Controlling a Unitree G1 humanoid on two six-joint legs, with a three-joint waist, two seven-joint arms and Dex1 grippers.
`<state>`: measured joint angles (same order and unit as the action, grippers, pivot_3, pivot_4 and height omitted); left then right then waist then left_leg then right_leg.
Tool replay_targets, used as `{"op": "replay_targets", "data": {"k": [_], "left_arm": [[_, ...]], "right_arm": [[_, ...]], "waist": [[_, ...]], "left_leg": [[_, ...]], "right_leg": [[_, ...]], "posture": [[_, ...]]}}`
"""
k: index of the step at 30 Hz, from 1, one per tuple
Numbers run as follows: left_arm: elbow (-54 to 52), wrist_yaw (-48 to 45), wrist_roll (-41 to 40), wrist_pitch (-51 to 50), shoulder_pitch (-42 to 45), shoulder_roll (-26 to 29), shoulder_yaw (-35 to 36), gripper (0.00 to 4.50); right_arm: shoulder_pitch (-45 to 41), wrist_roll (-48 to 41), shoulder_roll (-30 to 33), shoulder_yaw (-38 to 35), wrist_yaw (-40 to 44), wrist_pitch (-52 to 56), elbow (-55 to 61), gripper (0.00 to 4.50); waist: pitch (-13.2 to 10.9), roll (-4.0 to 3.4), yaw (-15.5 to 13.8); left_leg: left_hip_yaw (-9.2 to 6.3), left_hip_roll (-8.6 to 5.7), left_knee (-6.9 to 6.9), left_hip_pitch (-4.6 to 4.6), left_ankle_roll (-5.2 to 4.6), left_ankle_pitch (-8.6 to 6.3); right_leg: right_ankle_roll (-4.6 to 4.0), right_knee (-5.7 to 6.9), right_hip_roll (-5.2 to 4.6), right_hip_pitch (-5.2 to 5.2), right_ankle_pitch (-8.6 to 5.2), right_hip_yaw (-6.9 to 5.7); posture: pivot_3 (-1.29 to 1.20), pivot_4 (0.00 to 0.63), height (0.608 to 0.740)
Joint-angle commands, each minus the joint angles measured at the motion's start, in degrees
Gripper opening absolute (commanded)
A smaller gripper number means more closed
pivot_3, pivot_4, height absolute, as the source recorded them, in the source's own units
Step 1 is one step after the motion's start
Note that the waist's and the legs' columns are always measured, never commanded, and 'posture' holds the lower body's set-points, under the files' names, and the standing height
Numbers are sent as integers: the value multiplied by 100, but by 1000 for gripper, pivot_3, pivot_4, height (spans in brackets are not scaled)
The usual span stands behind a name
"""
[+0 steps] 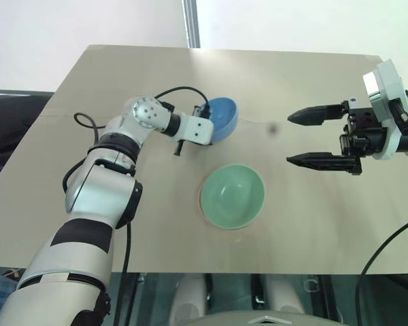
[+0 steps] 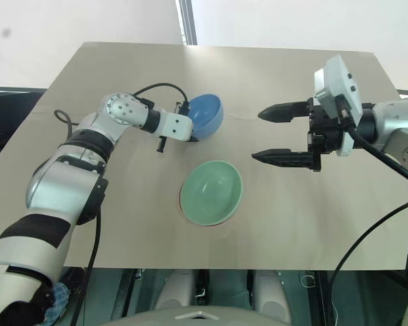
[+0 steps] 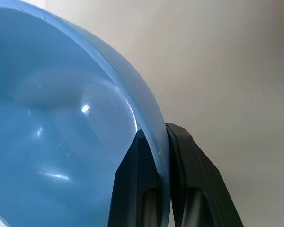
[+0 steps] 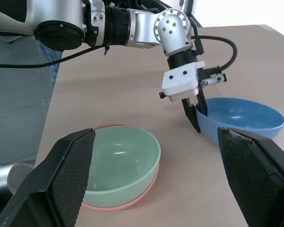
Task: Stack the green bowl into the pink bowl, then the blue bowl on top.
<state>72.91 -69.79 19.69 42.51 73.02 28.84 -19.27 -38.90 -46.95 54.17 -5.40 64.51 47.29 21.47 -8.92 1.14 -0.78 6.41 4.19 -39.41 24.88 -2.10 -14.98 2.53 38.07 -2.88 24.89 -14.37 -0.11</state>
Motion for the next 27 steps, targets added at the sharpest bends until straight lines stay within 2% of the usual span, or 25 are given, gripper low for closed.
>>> {"op": "replay_targets", "data": {"k": [1,3,5,10,15,21,27], "left_arm": [[-464,-910,-843,-283,320,126,559,62],[-807,-1696,-1394,-641,456,118,819,62],[-1477,-2183,-2036,-1071,457,250,715,62],[-4027,-2271,-3934,-2122,-82,1307,-595,62],[-5633,-2271,-5057,-2379,-378,2278,-1611,62],[-6492,-2271,-5486,-1992,-594,2916,-2535,62],[-6181,-2271,-5222,-1324,-442,2980,-3113,62]], "right_arm": [[32,-69,131,-269,0,-55,113,4500],[41,-99,154,-298,-5,-37,130,4500],[47,-124,176,-323,-15,-26,146,4500],[80,-252,179,-417,-75,-3,215,4500],[132,-241,188,-460,-138,-58,233,4500],[185,-282,169,-539,-252,-71,293,4500],[275,-364,167,-627,-385,-68,373,4500]], "waist": [[0,0,0],[0,0,-3],[0,0,-2],[2,-6,51],[2,-7,64],[2,-8,32],[2,-8,-4]], "left_leg": [[0,0,0,0,0,0],[-1,0,-1,1,1,0],[-2,0,-3,4,1,1],[-23,1,0,-4,2,1],[-29,0,-11,-14,0,0],[-19,0,-52,-16,-17,-10],[-15,2,-78,-13,-19,-11]], "right_leg": [[0,0,0,0,0,0],[0,0,0,0,0,0],[0,0,0,0,0,-1],[0,3,1,-1,0,8],[0,31,1,-1,0,13],[-1,70,2,-2,-2,15],[-1,83,5,-6,-2,14]], "posture": [[0,150,740],[0,150,740],[0,150,740],[0,150,740],[0,150,740],[0,150,740],[0,150,740]]}}
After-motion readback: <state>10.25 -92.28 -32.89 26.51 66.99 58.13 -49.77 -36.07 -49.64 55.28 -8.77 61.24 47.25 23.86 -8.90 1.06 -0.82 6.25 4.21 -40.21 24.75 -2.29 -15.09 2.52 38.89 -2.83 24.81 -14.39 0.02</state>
